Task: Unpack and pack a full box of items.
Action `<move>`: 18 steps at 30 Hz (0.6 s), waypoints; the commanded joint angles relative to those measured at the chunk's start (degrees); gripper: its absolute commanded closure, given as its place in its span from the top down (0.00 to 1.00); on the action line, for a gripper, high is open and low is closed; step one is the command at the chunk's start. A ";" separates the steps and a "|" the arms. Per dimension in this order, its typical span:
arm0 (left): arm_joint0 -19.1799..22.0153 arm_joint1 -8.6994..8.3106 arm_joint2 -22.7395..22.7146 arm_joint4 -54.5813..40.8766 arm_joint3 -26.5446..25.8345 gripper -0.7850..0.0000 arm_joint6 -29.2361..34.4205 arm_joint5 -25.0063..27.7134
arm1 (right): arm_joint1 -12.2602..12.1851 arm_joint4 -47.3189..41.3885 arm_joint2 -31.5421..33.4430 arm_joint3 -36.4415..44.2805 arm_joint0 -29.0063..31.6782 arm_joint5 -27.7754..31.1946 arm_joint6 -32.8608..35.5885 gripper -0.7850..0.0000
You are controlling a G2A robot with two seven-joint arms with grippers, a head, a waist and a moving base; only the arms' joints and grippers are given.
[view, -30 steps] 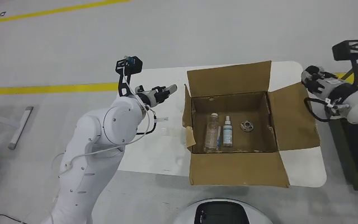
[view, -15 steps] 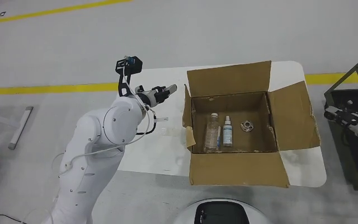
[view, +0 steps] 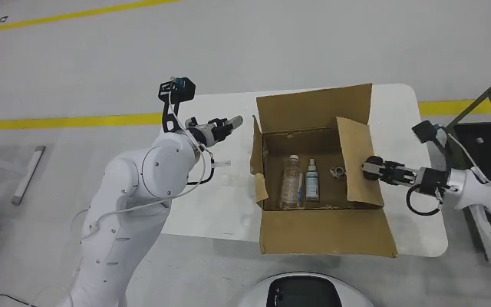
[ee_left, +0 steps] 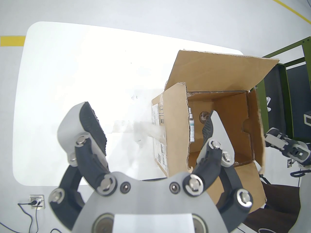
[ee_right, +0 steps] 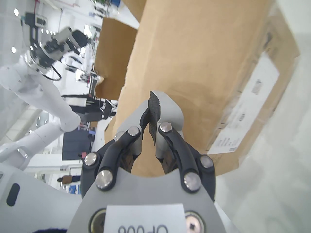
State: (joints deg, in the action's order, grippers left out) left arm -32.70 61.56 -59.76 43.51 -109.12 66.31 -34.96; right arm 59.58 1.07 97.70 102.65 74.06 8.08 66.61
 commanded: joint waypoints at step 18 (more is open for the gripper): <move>-3.16 -0.60 -0.32 5.02 0.37 0.22 -2.87 5.01 | -0.86 -3.76 0.46 -2.20 -4.46 -1.78 -6.82 0.00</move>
State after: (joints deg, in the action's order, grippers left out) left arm -35.22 61.20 -60.07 45.78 -108.80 63.53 -31.02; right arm 58.83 -2.44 96.71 100.30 69.31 6.31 61.03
